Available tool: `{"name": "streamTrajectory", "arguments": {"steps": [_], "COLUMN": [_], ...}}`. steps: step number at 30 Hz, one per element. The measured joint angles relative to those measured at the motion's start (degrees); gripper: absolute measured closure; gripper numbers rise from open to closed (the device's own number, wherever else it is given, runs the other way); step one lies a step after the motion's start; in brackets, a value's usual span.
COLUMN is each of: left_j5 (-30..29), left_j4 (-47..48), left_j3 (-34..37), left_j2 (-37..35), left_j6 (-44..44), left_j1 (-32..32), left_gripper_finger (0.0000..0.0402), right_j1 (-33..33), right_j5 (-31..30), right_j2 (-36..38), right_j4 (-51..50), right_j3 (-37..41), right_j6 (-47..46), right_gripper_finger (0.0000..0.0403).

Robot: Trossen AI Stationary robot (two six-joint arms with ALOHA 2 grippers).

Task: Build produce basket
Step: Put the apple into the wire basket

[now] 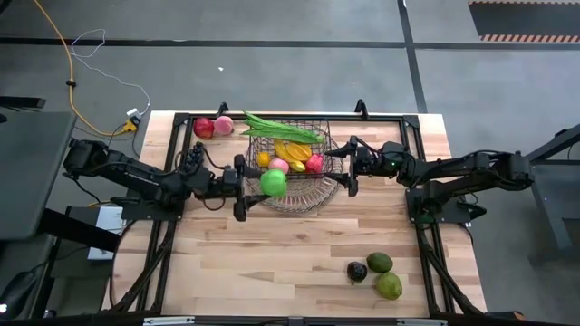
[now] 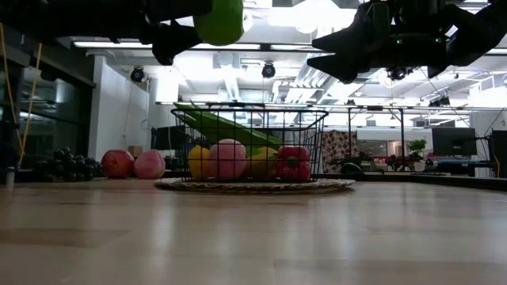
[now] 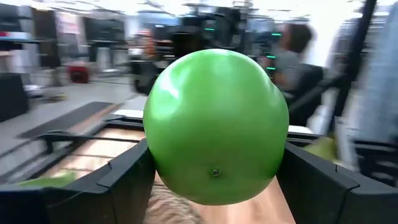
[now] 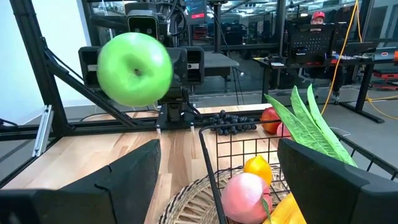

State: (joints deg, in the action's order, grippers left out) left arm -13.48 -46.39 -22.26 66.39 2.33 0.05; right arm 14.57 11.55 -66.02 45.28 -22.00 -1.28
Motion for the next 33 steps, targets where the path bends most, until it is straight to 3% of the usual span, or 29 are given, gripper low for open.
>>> {"name": "streamTrajectory", "arguments": {"steps": [6,8,16,24,33], "left_j5": [-23.9,-27.0,-27.9,-33.5,-32.9], "left_j4": [1.1,1.5,11.9,25.8,26.9], "left_j3": [-0.1,-0.1,-5.2,-10.8,-11.0], "left_j2": [1.7,3.0,11.3,14.3,14.3], "left_j6": [1.3,2.6,10.2,13.8,11.1], "left_j1": [0.5,1.7,8.6,10.1,10.0], "left_gripper_finger": [0.0116,0.0116,0.0116,0.0116,0.0114], "right_j1": [0.0,0.0,0.0,0.0,0.0], "right_j5": [0.0,0.0,-0.1,-0.1,-0.1], "right_j2": [0.0,0.0,0.0,0.0,0.0], "right_j4": [0.0,0.0,0.0,-0.5,-0.9], "right_j3": [0.0,0.0,0.0,0.0,0.0], "right_j6": [0.0,0.0,0.0,0.0,0.0], "right_gripper_finger": [0.0089,0.0089,0.0089,0.0089,0.0089]}}
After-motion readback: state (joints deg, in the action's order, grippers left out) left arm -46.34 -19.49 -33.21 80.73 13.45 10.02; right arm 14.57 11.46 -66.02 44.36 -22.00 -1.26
